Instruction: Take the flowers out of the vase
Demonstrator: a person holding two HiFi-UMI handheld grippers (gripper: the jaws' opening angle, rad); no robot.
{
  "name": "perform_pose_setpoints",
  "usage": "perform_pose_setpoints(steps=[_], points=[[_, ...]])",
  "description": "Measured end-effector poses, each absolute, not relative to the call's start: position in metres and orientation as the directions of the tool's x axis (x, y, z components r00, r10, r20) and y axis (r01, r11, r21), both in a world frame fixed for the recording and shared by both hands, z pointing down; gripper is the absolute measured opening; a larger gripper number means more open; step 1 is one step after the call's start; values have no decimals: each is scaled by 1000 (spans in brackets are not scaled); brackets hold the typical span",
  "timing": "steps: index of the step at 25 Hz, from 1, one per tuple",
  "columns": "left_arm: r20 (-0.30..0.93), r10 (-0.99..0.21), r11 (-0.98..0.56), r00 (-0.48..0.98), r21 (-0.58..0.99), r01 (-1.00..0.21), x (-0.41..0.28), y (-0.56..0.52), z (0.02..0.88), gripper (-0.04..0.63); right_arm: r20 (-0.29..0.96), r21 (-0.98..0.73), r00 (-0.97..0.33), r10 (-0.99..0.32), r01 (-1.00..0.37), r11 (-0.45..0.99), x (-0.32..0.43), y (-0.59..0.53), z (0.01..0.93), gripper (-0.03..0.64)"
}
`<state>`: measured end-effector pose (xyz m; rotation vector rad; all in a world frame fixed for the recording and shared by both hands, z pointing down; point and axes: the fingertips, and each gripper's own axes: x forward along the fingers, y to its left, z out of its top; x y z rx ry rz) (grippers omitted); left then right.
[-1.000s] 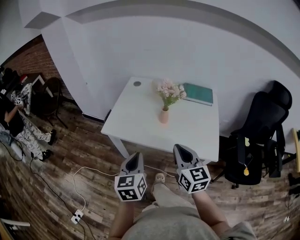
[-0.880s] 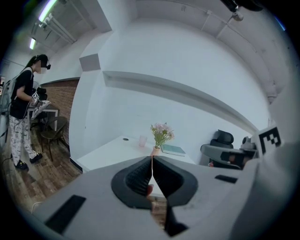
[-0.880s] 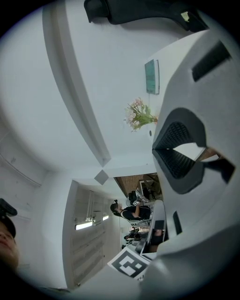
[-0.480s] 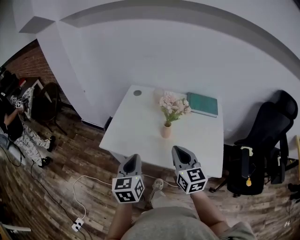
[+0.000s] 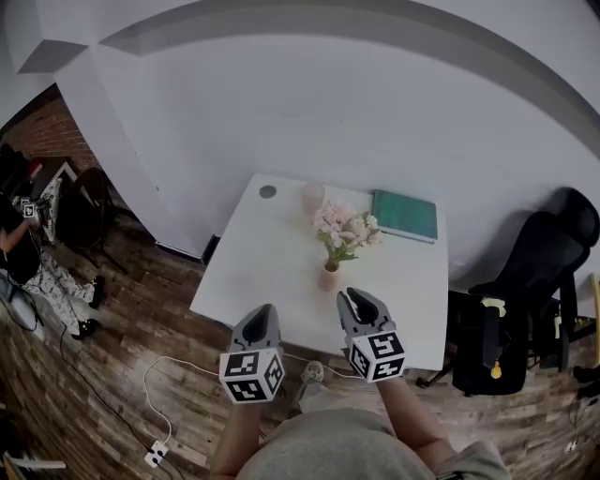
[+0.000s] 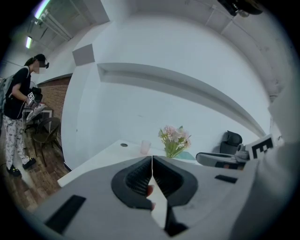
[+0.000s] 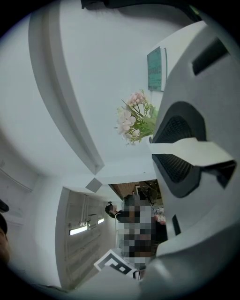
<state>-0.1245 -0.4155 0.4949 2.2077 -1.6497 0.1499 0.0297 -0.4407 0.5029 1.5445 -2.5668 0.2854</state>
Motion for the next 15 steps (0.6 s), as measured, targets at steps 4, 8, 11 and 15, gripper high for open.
perform_pose_setpoints(steps=[4,8,11,15], points=[[313,-898,-243,311,236,-941,-121,-432,499,8,227,-95,-465,-856,-885,456,32,-460,512,91],[320,-894,-245,313,235,-940,-120,-446,502,8,245,-99,-462,-852,-886,452,33,-477,522,119],[321,-894,-244,312,234,-941,-122,-457,503,8,259,-104,-459,-850,-888,448,33,-489,530,145],[318,-897,-241,308,233,-942,-127,-473,502,8,282,-105,-452,-846,-891,442,32,-506,541,187]])
